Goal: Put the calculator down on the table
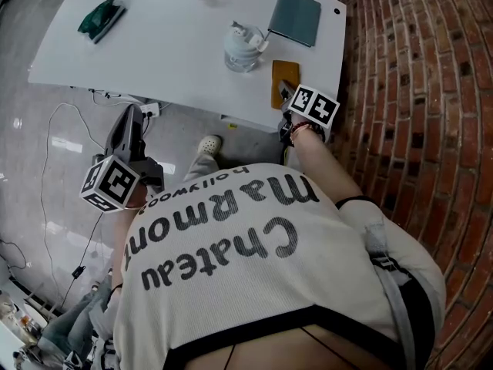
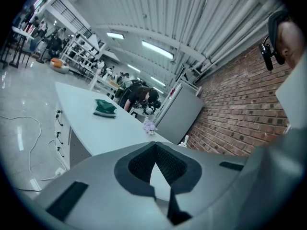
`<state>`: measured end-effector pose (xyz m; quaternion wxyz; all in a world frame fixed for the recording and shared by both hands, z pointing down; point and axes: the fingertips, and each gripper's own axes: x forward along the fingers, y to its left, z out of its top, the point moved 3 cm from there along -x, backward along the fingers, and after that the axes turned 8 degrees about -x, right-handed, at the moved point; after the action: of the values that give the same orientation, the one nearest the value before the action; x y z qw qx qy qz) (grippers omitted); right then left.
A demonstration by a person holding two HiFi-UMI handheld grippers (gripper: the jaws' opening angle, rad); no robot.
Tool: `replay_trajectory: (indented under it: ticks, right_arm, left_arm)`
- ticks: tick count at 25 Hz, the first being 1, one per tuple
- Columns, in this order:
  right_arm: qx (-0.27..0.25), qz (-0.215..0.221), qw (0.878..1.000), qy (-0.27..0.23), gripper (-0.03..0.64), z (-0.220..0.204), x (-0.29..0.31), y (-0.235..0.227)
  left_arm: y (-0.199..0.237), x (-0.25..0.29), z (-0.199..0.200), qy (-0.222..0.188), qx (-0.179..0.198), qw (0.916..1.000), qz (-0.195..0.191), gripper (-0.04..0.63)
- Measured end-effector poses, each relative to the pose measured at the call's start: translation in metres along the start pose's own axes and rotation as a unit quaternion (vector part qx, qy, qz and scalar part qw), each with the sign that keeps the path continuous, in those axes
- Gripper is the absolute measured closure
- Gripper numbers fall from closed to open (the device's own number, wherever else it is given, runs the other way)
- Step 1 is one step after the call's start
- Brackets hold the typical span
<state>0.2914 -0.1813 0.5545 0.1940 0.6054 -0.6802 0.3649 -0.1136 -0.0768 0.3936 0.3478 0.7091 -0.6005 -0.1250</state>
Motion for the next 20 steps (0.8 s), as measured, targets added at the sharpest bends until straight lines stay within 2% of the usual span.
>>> replay_trajectory:
  ticks: [13,20]
  right_arm:
    - [0.008,-0.030,1.000,-0.003,0.369,-0.0026,-0.0021,0.0010]
    - [0.014,-0.032,0.999,0.005,0.365,-0.0017,-0.0014,0.0022]
  left_arm:
    - [-0.0007,-0.0008,-0.0027,0.000,-0.004,1.0000,-0.006,0.592]
    - [-0.0051,0.0042,-0.0033,0.004,-0.003,0.9999,-0.011,0.592]
